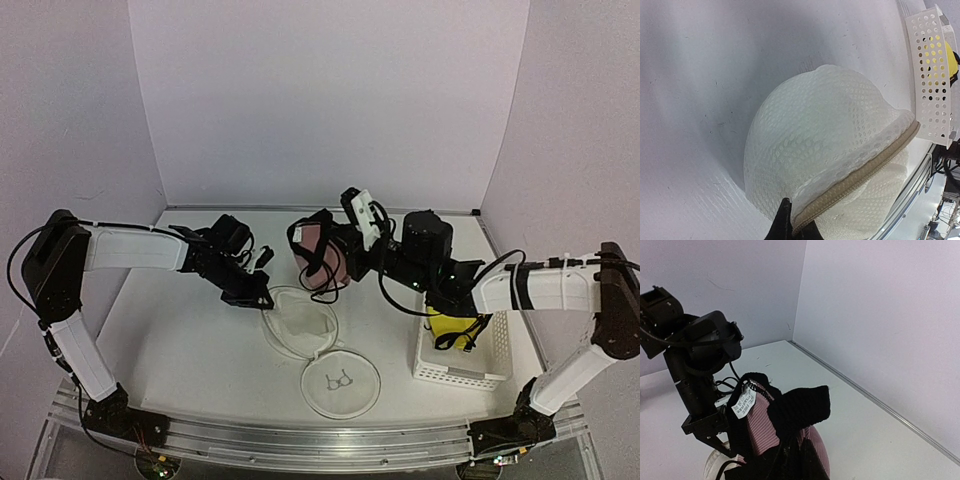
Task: Unzip the laundry bag and remove the bra
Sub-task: Pick up the bra from the laundry bag, then place the bra in the bin.
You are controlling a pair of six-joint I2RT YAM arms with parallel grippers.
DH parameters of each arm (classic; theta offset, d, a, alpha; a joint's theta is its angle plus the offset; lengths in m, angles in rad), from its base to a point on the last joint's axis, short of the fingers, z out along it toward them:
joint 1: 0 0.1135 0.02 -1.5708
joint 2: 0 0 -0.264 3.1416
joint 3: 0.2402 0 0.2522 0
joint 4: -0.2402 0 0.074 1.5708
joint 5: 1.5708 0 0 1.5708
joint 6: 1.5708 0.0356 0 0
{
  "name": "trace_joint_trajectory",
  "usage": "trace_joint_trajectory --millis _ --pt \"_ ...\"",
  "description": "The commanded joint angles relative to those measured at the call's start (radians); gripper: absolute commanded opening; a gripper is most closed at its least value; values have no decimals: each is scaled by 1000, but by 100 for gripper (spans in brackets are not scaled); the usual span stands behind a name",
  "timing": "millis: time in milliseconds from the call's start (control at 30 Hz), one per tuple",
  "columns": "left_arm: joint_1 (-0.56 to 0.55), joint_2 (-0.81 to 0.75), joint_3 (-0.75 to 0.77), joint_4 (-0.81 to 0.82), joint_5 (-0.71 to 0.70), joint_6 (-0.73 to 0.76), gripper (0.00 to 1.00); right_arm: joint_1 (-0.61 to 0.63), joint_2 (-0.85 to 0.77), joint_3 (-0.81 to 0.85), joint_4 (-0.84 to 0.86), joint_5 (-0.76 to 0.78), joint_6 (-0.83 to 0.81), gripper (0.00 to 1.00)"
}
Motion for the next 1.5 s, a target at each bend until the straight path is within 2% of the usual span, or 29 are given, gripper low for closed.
trace_joint_trajectory --millis 0,167,433,533,700,867,967,1100,1267,1467 --pt "4 3 32 21 2 11 0 -1 -93 0 92 129 11 0" --pt "4 6 36 21 7 11 0 -1 -175 -14 23 259 -7 0" --pt "5 3 35 21 8 14 0 -11 -351 -37 -273 448 120 0" --pt "4 3 36 22 10 16 0 -26 -442 -48 -422 519 228 0" --pt "4 11 35 27 21 14 0 -53 -585 -51 -774 606 432 0" --pt "4 10 45 32 28 13 0 -86 -690 -66 -1078 606 665 0" --pt "4 11 47 32 29 16 0 -100 -733 -102 -1202 588 783 0" --pt "3 13 45 35 33 17 0 -114 -783 -179 -1272 546 896 0" --pt "3 13 43 38 38 17 0 -145 -751 -263 -1293 504 979 0" --pt "3 7 42 38 39 16 0 -223 -677 -286 -1226 443 941 0"
